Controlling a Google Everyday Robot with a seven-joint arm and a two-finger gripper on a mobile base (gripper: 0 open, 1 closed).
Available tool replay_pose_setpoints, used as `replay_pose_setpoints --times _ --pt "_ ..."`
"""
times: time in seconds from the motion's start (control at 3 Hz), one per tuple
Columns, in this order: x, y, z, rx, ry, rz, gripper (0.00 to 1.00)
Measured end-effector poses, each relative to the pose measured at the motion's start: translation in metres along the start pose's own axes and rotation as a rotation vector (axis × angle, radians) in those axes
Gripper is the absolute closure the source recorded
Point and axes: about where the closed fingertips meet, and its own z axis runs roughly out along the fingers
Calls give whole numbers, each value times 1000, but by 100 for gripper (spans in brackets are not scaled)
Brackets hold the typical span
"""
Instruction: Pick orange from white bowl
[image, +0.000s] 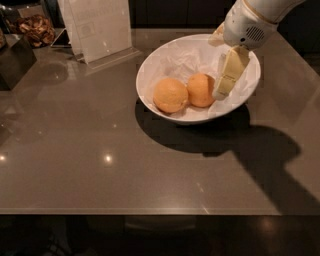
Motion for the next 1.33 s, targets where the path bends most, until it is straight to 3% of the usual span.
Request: replay_pose_setpoints --times 0.33,1.33 --pt "0 0 0 0 0 0 8" --pt "1 -9 10 -4 -14 9 0"
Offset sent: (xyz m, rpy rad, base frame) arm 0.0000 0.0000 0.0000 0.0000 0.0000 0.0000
